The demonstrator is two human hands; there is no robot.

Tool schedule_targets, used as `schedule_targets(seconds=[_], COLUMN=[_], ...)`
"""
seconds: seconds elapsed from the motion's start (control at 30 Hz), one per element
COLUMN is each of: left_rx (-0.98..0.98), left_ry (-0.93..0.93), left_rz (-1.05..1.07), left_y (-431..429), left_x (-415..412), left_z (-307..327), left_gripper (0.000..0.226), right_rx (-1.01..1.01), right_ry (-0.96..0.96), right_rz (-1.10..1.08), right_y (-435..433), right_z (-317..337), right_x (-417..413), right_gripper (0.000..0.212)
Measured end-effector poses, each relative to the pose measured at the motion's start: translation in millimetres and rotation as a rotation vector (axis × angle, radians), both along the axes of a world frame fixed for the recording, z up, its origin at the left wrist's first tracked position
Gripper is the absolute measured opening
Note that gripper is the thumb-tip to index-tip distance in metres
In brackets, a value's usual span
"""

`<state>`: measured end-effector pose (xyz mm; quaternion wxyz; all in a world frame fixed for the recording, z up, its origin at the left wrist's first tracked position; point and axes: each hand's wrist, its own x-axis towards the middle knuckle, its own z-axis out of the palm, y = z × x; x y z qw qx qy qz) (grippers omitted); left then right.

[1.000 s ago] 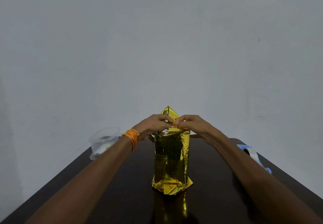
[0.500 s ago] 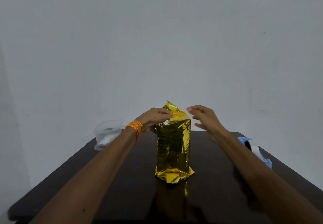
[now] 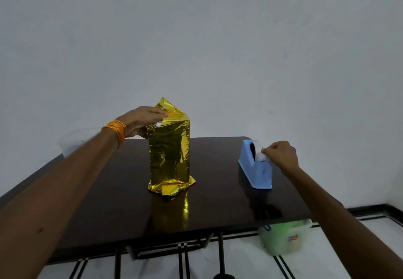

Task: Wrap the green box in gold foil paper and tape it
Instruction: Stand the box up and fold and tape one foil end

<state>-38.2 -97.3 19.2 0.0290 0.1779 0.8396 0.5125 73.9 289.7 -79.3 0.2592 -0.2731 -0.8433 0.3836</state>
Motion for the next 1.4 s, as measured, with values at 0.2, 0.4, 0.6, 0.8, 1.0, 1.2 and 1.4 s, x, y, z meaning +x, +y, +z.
schedule_targets(seconds=[0.2, 0.4, 0.6, 0.8, 1.0, 1.2, 1.4], left_rx=[0.007, 0.016, 0.039, 0.006, 0.054, 0.057, 0.032], left_ry=[-0.025, -0.03, -0.043, -0.002, -0.03, -0.03, -0.02], left_rz=[0.017, 0.012, 0.021, 0.042, 0.045, 0.025, 0.034], left_y=[0, 0, 1, 4, 1, 1, 4], left_x=[-2, -2, -6, -5, -7, -6, 0], left_z=[0, -1, -4, -2, -6, -5, -4], left_gripper=[0.033, 0.034, 0.032, 0.035, 0.032, 0.034, 0.036], right_rx=[-0.428, -0.58, -0.682, -0.639, -0.731, -0.824, -0.753], right_ry=[-0.07, -0.064, 0.044, 0.178, 0.314, 0.358, 0.357], right_rz=[0.058, 0.066, 0.032, 0.026, 0.063, 0.112, 0.155], right_y=[-1, -3, -10, -15, -19, -18, -18], right_z=[1, 7, 10, -1, -16, -19, -28], right_x=[12, 11, 6, 8, 24, 36, 39], right_gripper=[0.027, 0.024, 0.024, 0.018, 0.006, 0.004, 0.004])
